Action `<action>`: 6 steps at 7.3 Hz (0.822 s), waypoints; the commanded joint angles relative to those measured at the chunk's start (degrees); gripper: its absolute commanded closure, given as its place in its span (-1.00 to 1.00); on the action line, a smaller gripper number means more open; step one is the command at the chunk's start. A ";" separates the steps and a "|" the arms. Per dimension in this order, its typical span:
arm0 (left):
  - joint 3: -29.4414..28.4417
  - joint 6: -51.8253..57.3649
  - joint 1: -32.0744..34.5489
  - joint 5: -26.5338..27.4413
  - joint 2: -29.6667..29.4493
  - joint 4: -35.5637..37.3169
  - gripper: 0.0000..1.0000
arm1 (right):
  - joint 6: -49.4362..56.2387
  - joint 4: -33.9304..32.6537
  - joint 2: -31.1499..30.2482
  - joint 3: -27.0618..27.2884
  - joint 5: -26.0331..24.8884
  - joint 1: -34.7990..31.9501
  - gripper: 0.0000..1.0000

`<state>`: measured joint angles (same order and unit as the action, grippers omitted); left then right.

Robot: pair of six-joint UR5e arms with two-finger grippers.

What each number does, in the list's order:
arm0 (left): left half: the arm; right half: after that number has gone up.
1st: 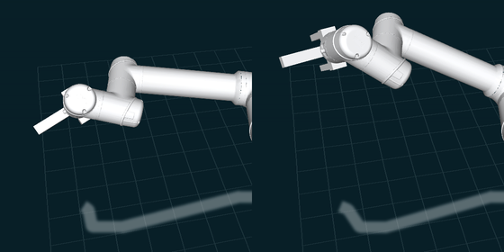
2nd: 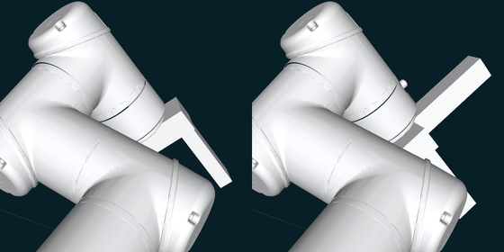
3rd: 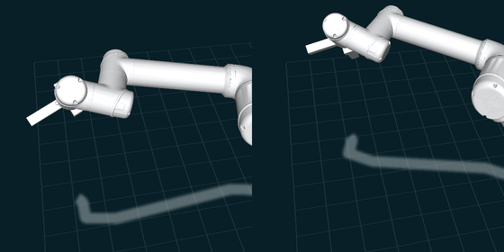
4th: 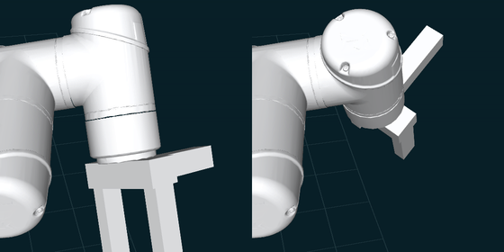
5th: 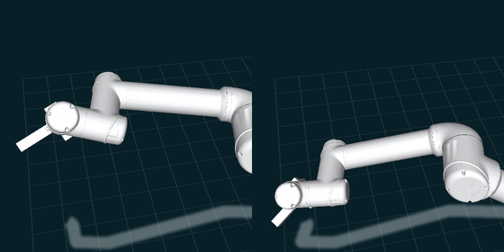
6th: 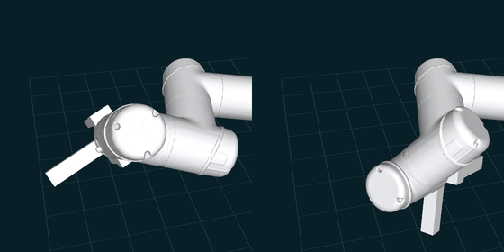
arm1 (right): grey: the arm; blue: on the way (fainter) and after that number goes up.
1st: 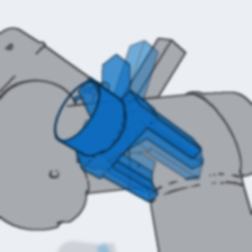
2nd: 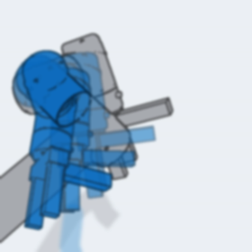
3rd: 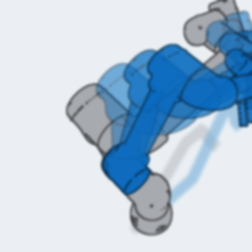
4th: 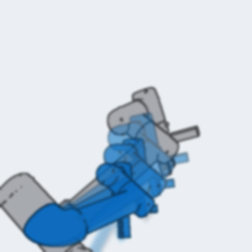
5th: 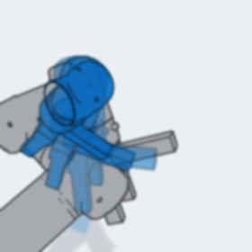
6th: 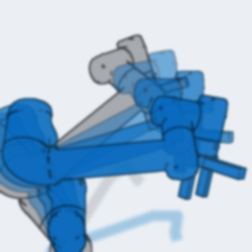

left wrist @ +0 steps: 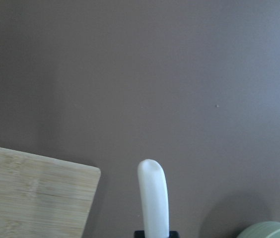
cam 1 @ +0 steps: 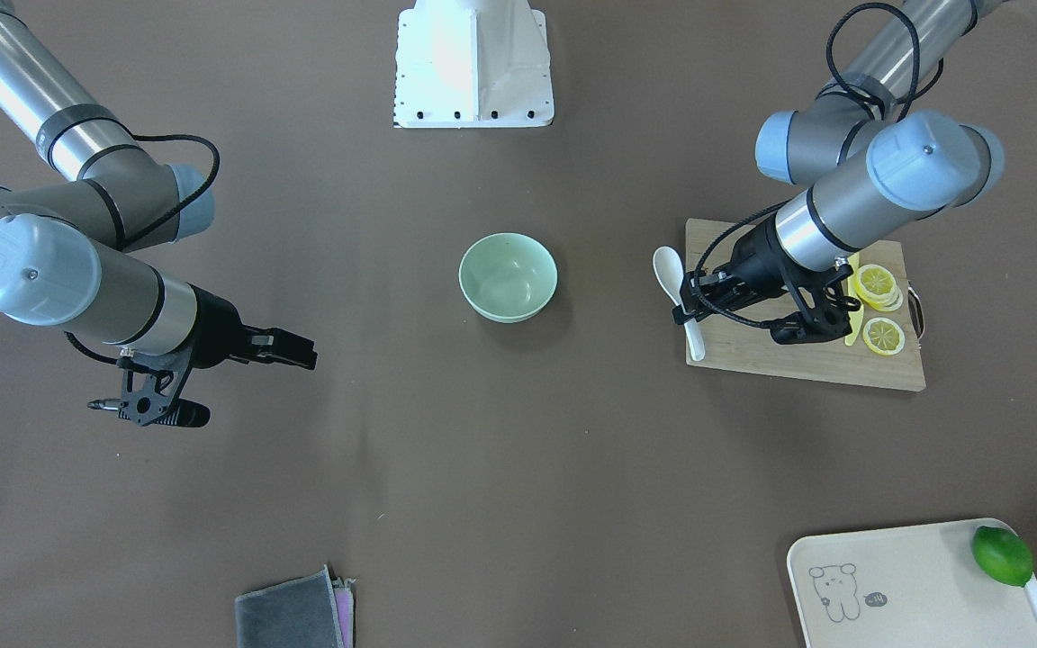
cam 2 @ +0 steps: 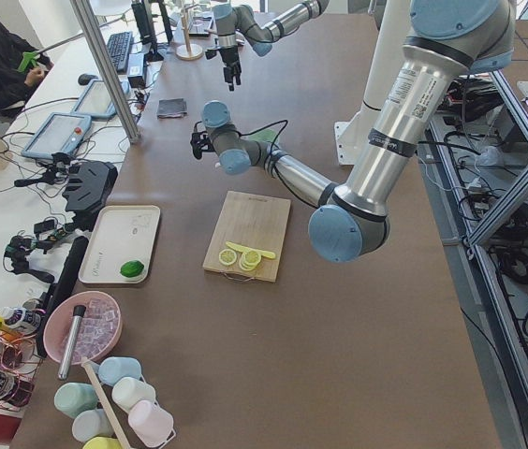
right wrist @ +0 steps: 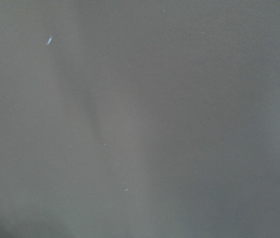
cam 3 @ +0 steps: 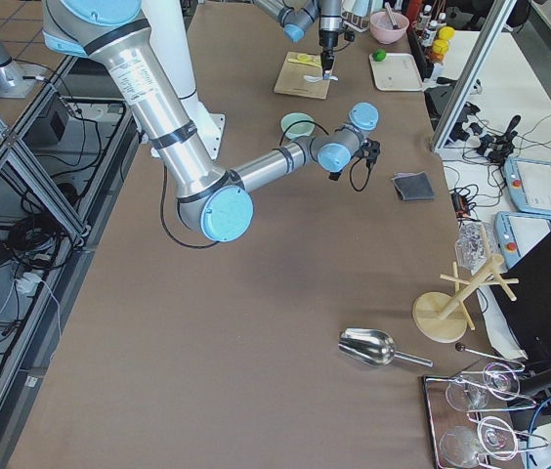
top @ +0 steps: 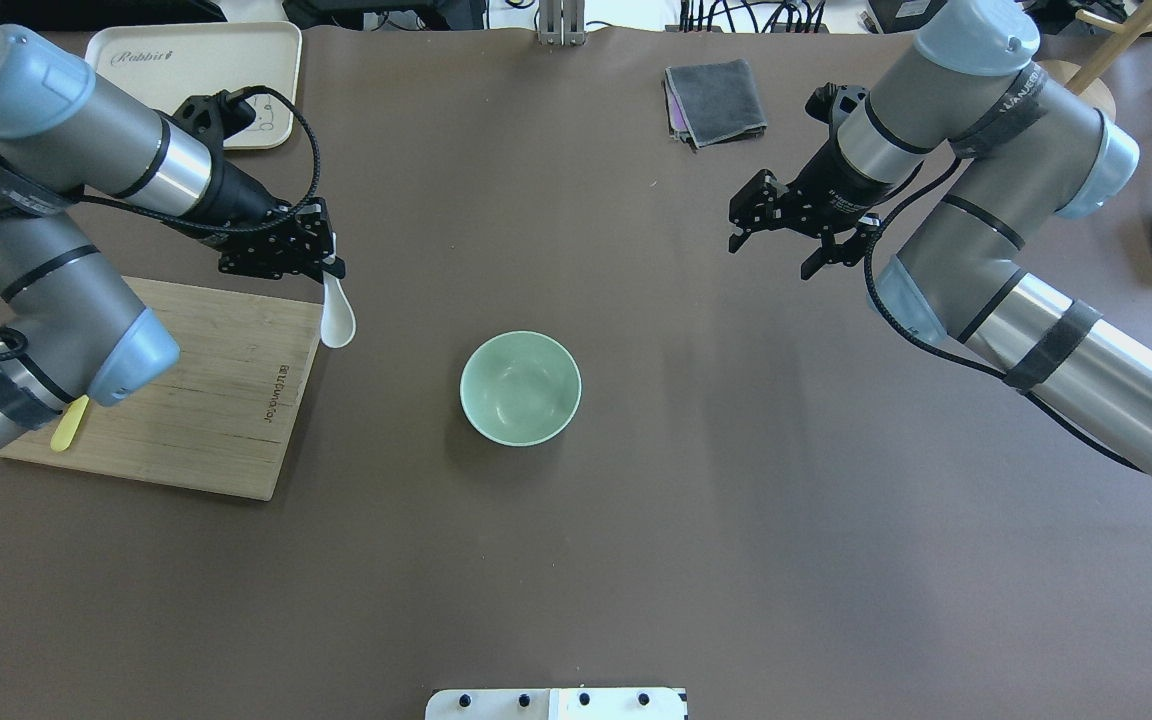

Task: Place spoon in bowl
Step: 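Carry the white spoon with the left gripper over the bowl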

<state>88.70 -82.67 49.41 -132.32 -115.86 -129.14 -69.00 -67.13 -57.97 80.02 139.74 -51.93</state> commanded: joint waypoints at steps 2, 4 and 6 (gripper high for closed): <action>0.41 -20.97 -6.51 14.94 -4.97 -6.22 1.00 | 0.00 -0.01 -0.21 0.05 0.00 -0.02 -1.00; 2.27 -22.44 -8.09 17.00 -5.16 -5.60 1.00 | 0.00 -0.01 -0.21 0.22 0.09 -0.02 -1.00; 2.35 -22.36 -14.48 24.17 -5.25 -5.60 1.00 | 0.00 -0.01 -0.21 0.66 0.09 -0.11 -1.00</action>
<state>90.91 -104.90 38.66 -112.44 -121.01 -134.76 -68.99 -67.14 -58.18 80.49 139.82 -52.00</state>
